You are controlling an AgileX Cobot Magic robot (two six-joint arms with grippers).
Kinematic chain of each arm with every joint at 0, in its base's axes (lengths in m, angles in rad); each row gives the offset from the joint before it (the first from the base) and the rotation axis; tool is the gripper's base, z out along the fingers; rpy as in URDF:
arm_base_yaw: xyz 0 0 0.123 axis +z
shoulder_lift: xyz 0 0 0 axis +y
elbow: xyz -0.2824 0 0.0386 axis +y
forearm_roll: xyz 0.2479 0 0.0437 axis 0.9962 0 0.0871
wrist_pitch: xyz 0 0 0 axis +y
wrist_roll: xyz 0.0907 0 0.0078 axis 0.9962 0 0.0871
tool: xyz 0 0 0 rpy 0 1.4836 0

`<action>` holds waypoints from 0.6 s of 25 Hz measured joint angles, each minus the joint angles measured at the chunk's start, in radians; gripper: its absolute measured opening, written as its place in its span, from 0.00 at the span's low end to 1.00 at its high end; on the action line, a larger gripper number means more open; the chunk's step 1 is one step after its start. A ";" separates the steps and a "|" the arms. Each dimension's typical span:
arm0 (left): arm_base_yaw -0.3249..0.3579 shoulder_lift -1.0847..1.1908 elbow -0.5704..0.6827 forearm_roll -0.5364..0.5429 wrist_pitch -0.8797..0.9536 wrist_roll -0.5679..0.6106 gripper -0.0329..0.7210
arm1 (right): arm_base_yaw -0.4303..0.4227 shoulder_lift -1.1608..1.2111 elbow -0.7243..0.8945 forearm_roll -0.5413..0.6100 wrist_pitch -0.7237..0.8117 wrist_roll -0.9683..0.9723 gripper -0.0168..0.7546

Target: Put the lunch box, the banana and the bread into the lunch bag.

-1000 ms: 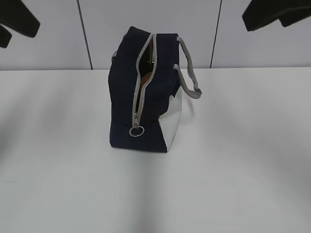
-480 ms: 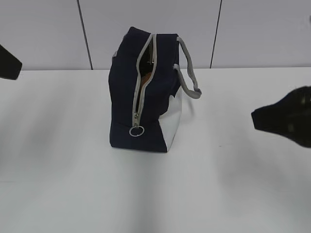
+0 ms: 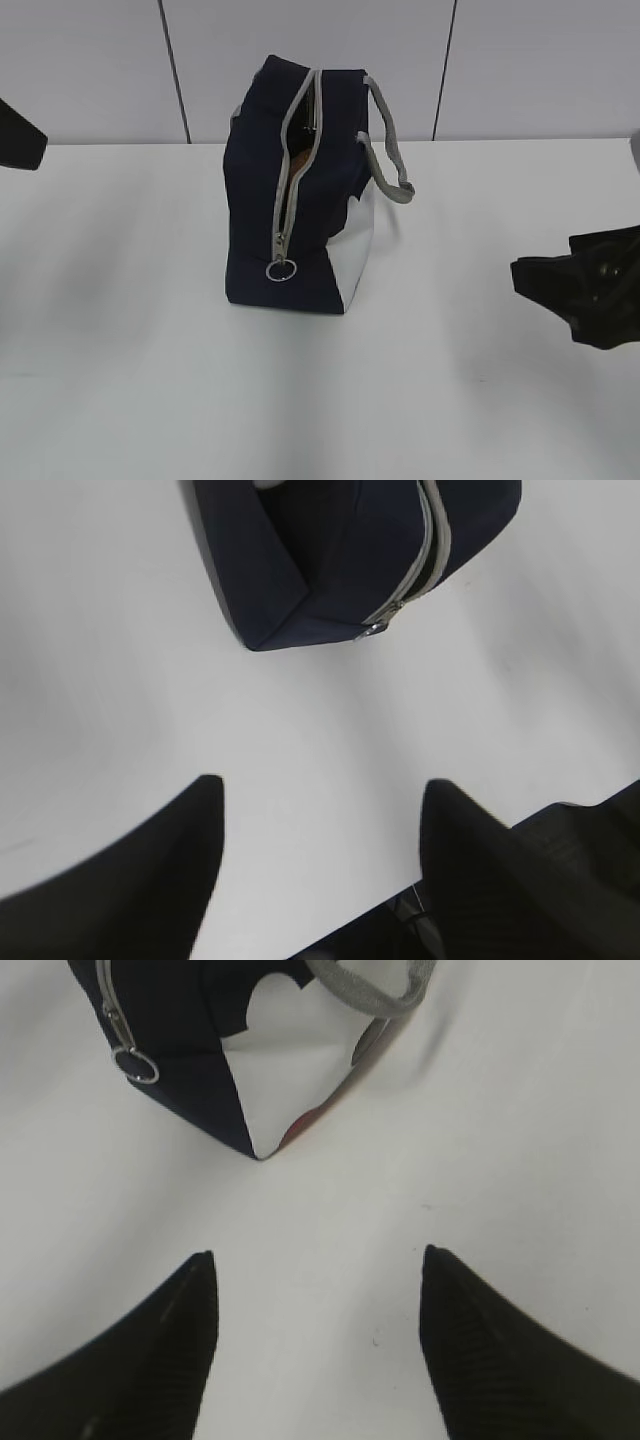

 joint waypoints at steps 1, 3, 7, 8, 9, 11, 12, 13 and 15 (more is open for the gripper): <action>0.000 0.000 0.004 0.000 0.000 0.000 0.62 | 0.000 0.000 0.000 0.004 -0.013 0.000 0.63; 0.000 0.001 0.006 0.000 0.000 0.000 0.62 | 0.000 0.000 0.000 0.008 -0.042 -0.001 0.63; 0.000 0.002 0.006 0.000 0.000 0.000 0.62 | 0.000 0.000 0.017 0.014 -0.141 -0.001 0.63; 0.000 0.002 0.006 0.000 0.000 0.000 0.62 | 0.000 0.000 0.031 0.014 -0.174 -0.001 0.63; 0.000 0.002 0.006 0.000 0.000 0.000 0.62 | 0.000 0.000 0.048 0.014 -0.218 -0.001 0.63; 0.000 0.002 0.006 0.000 0.000 0.000 0.62 | 0.000 0.000 0.084 0.014 -0.302 -0.002 0.63; 0.000 0.002 0.006 0.000 0.000 0.000 0.62 | 0.000 0.000 0.104 0.015 -0.343 -0.002 0.63; 0.000 0.002 0.006 0.000 0.000 0.000 0.62 | 0.000 0.000 0.122 0.015 -0.382 -0.002 0.63; 0.000 0.002 0.006 0.000 0.000 0.000 0.62 | 0.000 0.000 0.159 0.005 -0.448 -0.002 0.63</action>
